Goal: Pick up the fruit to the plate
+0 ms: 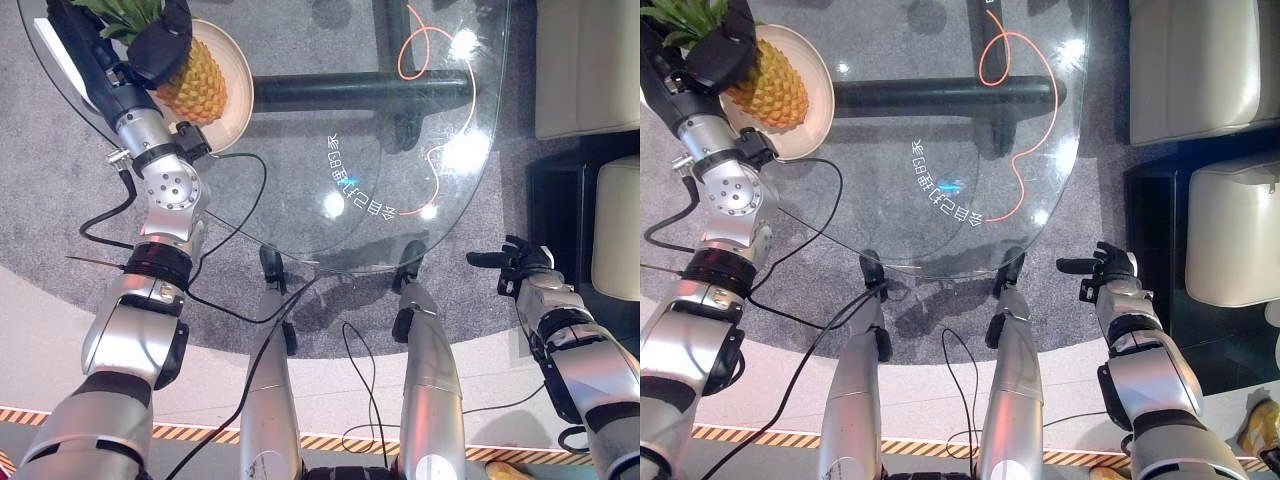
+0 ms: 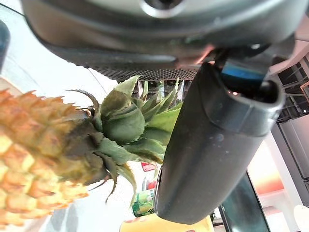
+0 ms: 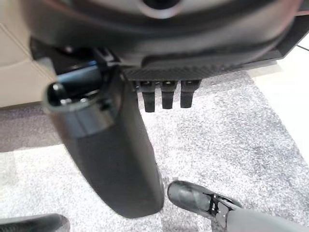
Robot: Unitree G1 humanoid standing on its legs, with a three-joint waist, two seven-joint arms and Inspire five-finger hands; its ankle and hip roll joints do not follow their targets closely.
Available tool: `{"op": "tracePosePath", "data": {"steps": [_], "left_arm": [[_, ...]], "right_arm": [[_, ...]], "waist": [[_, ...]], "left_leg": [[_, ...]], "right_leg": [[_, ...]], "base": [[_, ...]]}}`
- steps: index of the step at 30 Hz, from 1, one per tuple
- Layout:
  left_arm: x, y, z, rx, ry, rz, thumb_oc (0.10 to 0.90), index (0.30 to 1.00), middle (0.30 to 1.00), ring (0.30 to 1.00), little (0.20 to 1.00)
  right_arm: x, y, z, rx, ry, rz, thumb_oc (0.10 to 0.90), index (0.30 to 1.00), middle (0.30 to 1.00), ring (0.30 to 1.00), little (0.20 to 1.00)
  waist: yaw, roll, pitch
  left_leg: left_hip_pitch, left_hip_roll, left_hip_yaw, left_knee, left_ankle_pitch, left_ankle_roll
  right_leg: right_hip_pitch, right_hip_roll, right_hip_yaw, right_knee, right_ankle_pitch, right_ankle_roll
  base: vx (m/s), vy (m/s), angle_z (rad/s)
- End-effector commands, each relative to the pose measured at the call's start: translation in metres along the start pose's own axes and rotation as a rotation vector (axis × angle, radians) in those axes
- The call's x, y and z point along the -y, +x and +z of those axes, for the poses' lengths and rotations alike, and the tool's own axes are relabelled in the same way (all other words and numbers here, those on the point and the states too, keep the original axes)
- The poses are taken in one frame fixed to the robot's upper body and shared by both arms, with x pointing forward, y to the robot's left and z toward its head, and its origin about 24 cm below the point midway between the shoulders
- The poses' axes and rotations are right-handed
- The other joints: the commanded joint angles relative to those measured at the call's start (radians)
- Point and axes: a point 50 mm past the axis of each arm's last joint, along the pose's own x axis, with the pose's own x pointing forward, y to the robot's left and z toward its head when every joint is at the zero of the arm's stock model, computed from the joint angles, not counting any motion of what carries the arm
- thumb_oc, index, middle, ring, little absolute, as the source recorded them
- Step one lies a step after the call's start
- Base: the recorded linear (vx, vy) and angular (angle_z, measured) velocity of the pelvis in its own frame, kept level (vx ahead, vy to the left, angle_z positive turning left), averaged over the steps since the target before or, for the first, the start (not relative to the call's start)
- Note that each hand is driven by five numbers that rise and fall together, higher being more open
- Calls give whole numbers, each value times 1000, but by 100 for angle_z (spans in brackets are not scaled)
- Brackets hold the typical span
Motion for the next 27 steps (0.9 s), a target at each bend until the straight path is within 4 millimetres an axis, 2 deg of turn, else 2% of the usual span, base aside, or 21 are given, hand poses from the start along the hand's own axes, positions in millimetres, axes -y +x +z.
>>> {"op": "tracePosePath", "data": {"steps": [1,27], "left_arm": [[-2,24,48,242,-161,35,800,900,900,900,900],[-15,-4,30,192,-173,29,800,900,900,900,900]], "right_arm": [[16,0,-13,-42,3,-85,800,900,900,900,900],[26,0,-20,-73,24,-118,800,900,900,900,900]], "waist": [[24,-29,-27],[52,-13,-27]], "left_leg": [[-71,-15,-40,139,-112,-34],[-47,-25,-50,124,-116,-30]], "right_leg": [[46,3,-33,-61,-18,49],[70,-16,-46,-79,-8,60]], "base": [[0,0,0],[1,-1,1]]}}
